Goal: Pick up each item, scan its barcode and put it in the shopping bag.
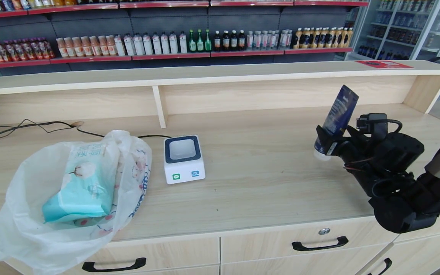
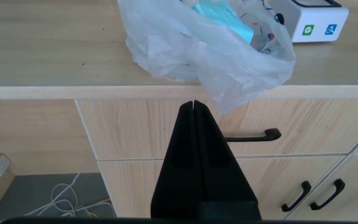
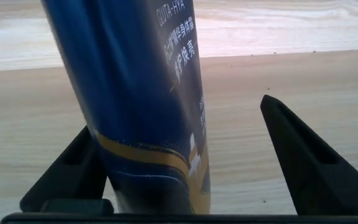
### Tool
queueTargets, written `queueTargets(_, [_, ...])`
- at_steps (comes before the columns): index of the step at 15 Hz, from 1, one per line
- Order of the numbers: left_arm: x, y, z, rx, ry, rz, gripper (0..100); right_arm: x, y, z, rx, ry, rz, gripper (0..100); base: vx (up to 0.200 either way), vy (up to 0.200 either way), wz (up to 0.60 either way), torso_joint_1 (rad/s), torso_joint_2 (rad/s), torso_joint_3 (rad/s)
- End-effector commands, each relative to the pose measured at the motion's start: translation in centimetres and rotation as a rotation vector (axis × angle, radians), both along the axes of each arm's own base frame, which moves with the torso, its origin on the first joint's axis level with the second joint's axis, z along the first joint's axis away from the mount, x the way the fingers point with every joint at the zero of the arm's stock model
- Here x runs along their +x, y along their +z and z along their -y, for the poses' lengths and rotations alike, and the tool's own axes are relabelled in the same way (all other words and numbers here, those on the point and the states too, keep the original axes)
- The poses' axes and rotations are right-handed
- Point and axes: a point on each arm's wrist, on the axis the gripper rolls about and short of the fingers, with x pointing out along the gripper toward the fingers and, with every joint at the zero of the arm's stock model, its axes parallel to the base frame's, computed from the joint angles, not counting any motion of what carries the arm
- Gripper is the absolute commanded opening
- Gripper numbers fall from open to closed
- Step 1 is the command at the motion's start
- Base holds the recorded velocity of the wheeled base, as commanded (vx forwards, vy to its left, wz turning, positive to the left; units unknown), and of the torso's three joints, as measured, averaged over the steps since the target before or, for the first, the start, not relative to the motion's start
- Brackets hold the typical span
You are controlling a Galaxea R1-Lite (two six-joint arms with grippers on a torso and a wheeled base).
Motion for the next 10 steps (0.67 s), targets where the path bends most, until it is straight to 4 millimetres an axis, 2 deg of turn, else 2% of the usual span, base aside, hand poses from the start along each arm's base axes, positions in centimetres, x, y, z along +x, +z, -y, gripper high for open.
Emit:
queueTargets(1, [0.0, 0.0, 0.0, 0.001, 0.001, -0.001, 0, -0.1, 0.3, -0.1, 0.002, 0.002, 0.009, 0, 0.0, 0.0, 0.0, 0.0, 0.0, 0.0])
queueTargets(6, [0.0, 0.0, 0.0, 0.0, 0.001, -0.001, 0, -0.5, 0.7, -0.3, 0.004, 0.01, 0.018, 0, 0.0, 0.0, 0.0, 0.0, 0.0, 0.0])
queueTargets(10, [0.0, 0.0, 0.0, -0.007, 0.001, -0.002, 0, -1.2, 2.0, -0.1, 0.013, 0.006, 0.047, 0, 0.0, 0.0, 0.0, 0.0, 0.0, 0.0])
